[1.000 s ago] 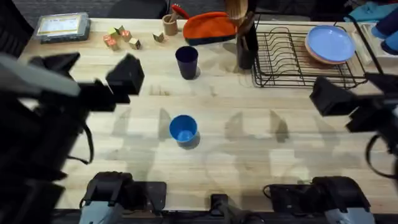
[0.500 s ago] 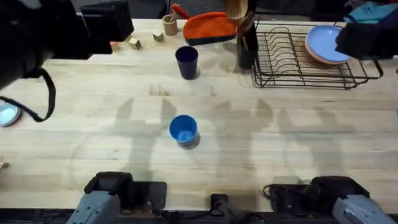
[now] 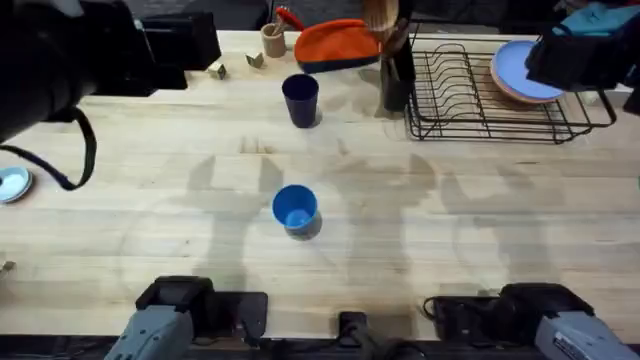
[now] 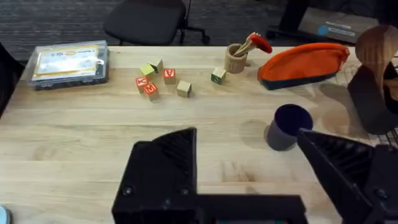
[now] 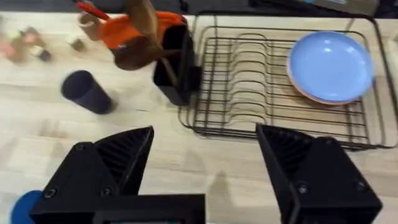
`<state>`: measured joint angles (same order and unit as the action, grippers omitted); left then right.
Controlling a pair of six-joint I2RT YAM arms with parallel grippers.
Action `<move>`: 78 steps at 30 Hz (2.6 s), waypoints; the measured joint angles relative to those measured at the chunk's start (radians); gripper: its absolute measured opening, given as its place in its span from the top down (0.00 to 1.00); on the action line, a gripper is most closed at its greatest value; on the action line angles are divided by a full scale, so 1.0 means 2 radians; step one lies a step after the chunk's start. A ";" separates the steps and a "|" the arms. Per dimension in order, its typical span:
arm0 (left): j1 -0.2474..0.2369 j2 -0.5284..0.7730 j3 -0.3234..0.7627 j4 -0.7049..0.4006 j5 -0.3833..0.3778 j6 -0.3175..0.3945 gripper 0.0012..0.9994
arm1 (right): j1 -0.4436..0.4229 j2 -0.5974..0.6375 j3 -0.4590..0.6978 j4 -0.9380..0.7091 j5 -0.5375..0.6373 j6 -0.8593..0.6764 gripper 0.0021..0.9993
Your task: Pick up the cup on the table and put them onto the rack.
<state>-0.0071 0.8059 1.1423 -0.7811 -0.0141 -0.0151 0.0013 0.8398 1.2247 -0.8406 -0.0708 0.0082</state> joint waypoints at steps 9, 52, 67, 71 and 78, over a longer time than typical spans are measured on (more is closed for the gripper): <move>0.000 0.000 0.000 0.000 0.000 0.000 0.00 | 0.005 0.016 0.001 0.008 -0.062 0.025 0.00; 0.000 0.000 0.000 0.000 0.000 0.000 0.00 | 0.385 0.235 0.002 0.013 -0.097 0.032 0.00; 0.000 0.000 0.000 0.000 0.000 0.000 0.00 | 0.497 0.281 0.002 0.014 0.067 0.032 0.00; 0.000 0.000 0.000 0.000 0.000 0.000 0.00 | 0.499 0.284 0.002 0.027 0.077 0.033 0.00; 0.000 0.000 0.000 0.000 0.000 0.000 0.00 | 0.499 0.349 0.002 0.046 0.079 0.038 0.00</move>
<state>-0.0071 0.8059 1.1423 -0.7818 -0.0139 -0.0151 0.9985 1.5375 1.2282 -0.7490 0.0872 0.0837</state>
